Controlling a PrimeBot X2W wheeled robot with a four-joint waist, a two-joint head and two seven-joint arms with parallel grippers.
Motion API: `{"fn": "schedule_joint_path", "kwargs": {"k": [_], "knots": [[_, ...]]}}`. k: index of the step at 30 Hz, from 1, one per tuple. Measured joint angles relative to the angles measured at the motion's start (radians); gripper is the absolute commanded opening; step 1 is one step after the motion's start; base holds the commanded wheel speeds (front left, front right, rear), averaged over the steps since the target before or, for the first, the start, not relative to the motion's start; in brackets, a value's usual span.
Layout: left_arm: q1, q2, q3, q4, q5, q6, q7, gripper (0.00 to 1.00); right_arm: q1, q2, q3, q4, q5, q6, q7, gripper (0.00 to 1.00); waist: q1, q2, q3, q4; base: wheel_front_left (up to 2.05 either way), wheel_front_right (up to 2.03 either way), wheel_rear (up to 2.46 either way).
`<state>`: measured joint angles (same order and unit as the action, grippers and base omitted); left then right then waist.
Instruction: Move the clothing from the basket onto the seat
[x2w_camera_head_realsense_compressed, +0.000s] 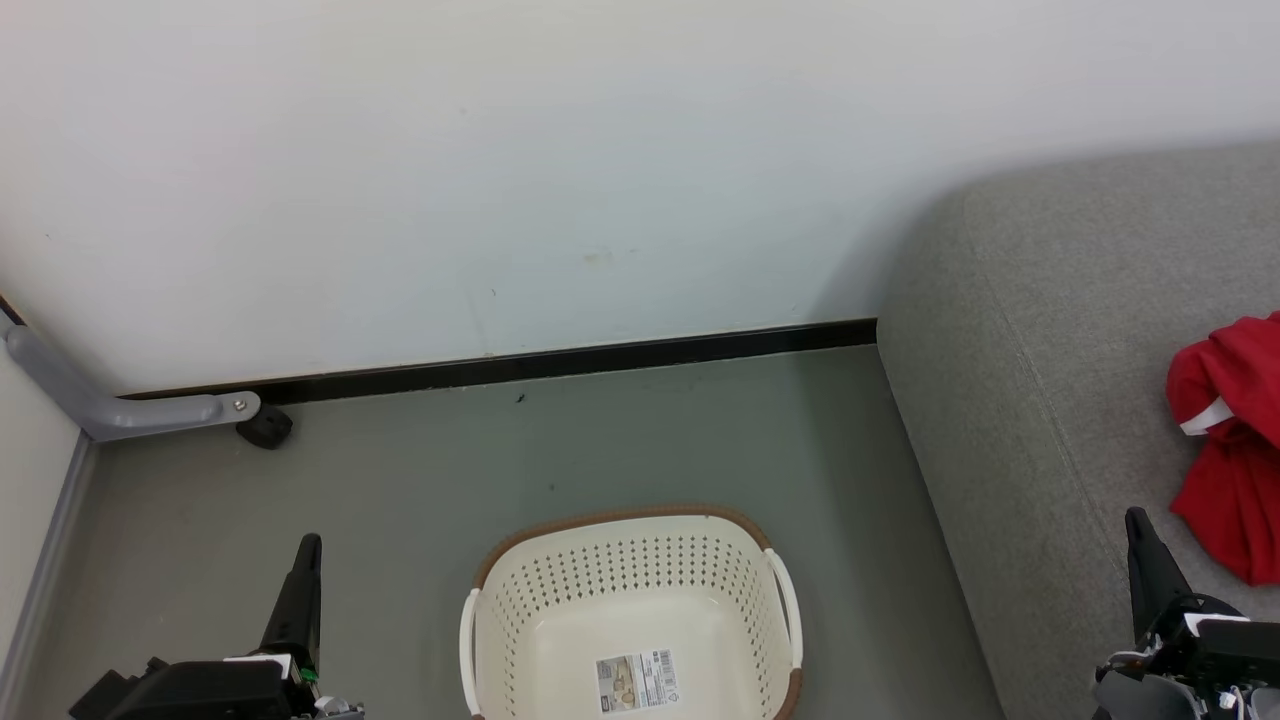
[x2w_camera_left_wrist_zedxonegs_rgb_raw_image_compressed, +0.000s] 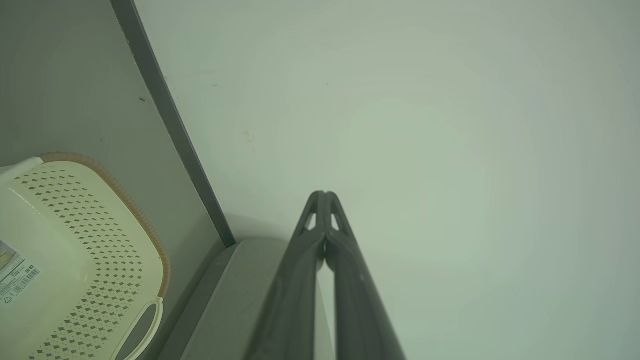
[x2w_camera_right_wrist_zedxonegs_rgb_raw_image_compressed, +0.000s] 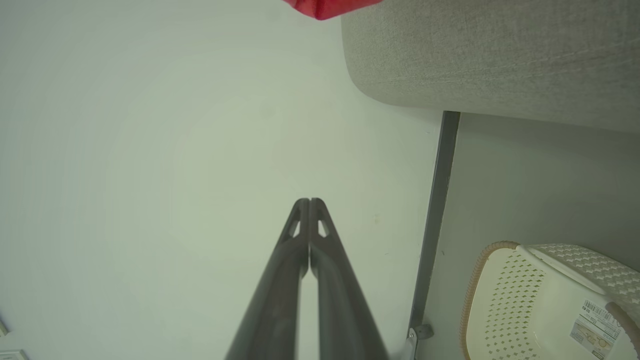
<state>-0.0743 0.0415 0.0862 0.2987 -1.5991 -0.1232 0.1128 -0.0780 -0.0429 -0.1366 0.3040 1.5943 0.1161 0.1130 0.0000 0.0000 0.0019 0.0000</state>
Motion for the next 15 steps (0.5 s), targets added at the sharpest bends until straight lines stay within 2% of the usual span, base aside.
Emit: {"fn": "schedule_joint_path", "kwargs": {"k": [15], "knots": [[0.000,0.000,0.000,0.000,0.000,0.000,0.000,0.00,0.000,0.000,0.000,0.000,0.000,0.000,0.000,0.00,0.0000,0.0000,0.000,0.000,0.00,0.00,0.00]]}}
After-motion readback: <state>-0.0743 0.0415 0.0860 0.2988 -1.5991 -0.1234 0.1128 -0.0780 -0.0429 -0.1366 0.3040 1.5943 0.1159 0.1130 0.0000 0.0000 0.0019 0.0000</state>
